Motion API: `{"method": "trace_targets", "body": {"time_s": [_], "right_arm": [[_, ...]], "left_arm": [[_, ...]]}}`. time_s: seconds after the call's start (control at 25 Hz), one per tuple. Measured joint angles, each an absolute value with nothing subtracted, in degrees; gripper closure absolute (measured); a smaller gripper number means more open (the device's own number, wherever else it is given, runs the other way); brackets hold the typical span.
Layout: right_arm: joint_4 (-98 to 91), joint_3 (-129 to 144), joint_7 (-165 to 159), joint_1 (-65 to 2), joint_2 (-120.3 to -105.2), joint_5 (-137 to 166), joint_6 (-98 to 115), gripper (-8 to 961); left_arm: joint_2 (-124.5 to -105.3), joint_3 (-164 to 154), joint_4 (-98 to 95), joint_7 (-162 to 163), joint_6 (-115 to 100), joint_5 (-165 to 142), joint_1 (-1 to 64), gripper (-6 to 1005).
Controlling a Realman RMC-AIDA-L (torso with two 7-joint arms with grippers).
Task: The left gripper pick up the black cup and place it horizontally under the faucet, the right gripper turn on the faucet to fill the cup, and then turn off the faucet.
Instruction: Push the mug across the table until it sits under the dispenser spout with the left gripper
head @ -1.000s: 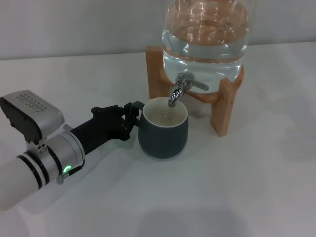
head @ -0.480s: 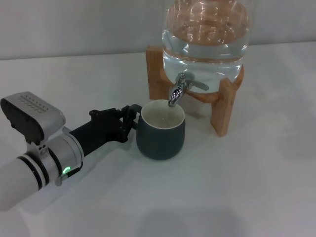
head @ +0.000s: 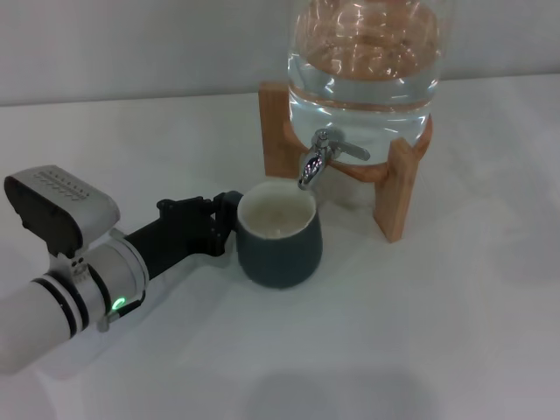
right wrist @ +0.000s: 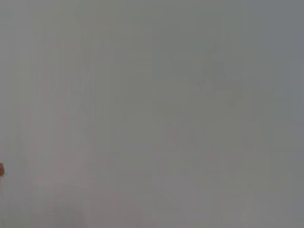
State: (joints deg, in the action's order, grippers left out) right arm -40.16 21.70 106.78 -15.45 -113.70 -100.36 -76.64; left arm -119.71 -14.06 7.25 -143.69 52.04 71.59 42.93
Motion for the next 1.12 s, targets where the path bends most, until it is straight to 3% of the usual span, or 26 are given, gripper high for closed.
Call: {"method": "trace_targets", "body": {"time_s": [0.96, 1.12], "right_arm": [[-40.3, 21.6, 106.8, -15.4, -113.9, -100.5, -76.7, 110], [-40.4, 21.6, 106.8, -15.5, -113.9, -100.5, -76.7, 110]], "left_arm": [[-119.71, -14.1, 7.1, -143.8, 52.1, 71.6, 43.1, 889], [-119.71, -14.1, 7.0, -143.8, 52.6, 71.7, 42.9, 850]]}}
